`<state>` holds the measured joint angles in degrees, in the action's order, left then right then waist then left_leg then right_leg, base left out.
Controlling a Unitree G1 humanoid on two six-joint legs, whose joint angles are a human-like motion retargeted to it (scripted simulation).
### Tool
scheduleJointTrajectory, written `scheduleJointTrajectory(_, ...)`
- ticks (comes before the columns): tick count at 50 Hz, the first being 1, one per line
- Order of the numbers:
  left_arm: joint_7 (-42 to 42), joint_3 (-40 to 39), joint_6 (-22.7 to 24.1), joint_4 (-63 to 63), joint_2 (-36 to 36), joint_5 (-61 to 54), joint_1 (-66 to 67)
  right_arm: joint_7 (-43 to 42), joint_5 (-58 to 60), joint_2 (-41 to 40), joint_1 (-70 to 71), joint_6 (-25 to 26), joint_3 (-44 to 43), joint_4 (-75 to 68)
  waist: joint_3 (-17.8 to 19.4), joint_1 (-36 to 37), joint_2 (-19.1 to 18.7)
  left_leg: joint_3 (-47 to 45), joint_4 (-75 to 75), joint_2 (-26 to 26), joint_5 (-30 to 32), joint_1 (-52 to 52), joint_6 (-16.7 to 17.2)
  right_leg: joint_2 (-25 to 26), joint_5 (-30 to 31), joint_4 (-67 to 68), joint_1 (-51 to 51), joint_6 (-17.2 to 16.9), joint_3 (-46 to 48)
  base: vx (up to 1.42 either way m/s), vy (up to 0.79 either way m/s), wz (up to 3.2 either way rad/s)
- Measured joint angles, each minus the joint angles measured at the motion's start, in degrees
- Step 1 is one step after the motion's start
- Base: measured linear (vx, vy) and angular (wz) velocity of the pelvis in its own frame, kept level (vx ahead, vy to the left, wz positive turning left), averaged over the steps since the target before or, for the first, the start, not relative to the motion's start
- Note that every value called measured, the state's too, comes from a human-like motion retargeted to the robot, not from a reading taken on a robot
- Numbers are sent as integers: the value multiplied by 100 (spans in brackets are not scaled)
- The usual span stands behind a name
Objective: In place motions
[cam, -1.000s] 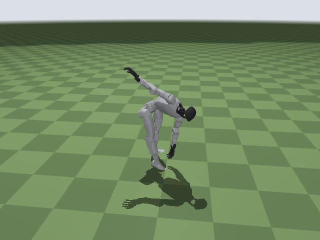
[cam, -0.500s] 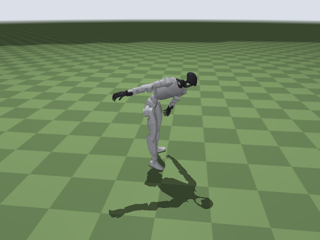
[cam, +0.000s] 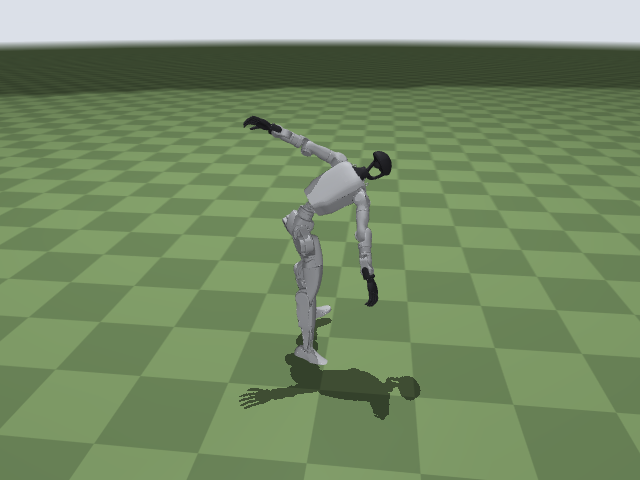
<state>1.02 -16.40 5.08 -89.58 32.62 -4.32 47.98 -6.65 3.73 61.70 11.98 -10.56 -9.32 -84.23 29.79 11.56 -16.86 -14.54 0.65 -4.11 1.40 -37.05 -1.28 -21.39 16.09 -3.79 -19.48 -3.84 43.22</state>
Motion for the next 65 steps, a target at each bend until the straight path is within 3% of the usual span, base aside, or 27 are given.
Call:
scheduleJointTrajectory(7,376,-278,38,-233,-343,-392,-594,-115,-674,321,685,-58,-177,-70,0,1667,-603,381,-89,-145,244,-1208,-88,68,21,-19,-837,58,337,-6,-29,92)
scheduleJointTrajectory(12,772,169,330,-388,-243,-921,-1777,76,-1030,636,951,-9,-530,-93,0,3289,-1292,589,-248,-82,491,-1930,-23,246,-35,-53,-1449,160,411,7,-53,49)
scheduleJointTrajectory(15,1052,549,538,-629,33,-1191,-2604,188,-937,607,1222,115,-775,-94,0,4294,-1293,530,-300,16,606,-2435,-3,377,-46,-78,-1967,251,334,19,-58,-1)
scheduleJointTrajectory(18,1530,933,567,-661,159,-1362,-3159,372,-890,485,1579,143,-796,111,0,4799,-1293,571,-318,47,685,-2810,-70,479,-49,-81,-2303,264,311,17,-35,-1)
scheduleJointTrajectory(24,1657,1229,534,-531,130,-1390,-3402,599,-950,97,2215,170,-310,490,0,4703,-1293,640,-361,65,736,-3052,-94,564,-33,-79,-2511,262,370,5,-2,2)
scheduleJointTrajectory(29,1721,1335,582,-505,35,-1334,-3330,783,-828,217,2191,204,-177,461,0,4477,-1293,704,-339,53,696,-3005,-99,553,3,-52,-2459,312,423,0,0,0)
scheduleJointTrajectory(35,1834,1285,587,-593,-60,-1555,-3274,734,-989,458,1775,167,-544,260,0,4169,-1293,712,-287,10,624,-2717,-96,466,-4,-17,-2206,320,430,-2,-1,3)
scheduleJointTrajectory(40,2052,1419,611,-635,-139,-1686,-3290,504,-796,80,1049,214,-1225,419,0,3757,-1261,699,-248,-28,523,-2133,-108,399,-97,3,-1710,246,317,-12,-2,-7)
scheduleJointTrajectory(44,2034,1601,553,-536,-95,-1452,-3091,508,-239,-756,406,608,-1345,802,0,3237,-747,598,-193,22,415,-1543,-148,363,-128,72,-1282,153,98,-13,3,-47)
scheduleJointTrajectory(50,1652,1389,20,-336,-206,-801,-2432,485,971,-1959,-209,873,-376,1147,0,1876,532,367,-12,55,170,-470,-113,259,-197,148,-424,27,-217,-1,9,-48)
scheduleJointTrajectory(53,1859,1535,145,-58,-241,-215,-2187,205,1280,-2516,-401,974,-138,1097,0,1210,1075,339,125,78,6,193,-46,238,-279,179,190,-67,-333,3,3,-48)
scheduleJointTrajectory(58,2869,2110,215,595,-120,1129,-2232,130,934,-3238,-730,1071,-277,815,0,370,1669,322,377,158,-275,1363,144,238,-474,240,1302,-245,-428,13,10,-50)
scheduleJointTrajectory(65,2693,1595,297,718,-524,861,-2617,178,224,-4071,-794,1063,-814,569,-135,-144,2335,-20,700,404,-561,2733,516,302,-769,301,2368,-348,-646,3,3,-92)
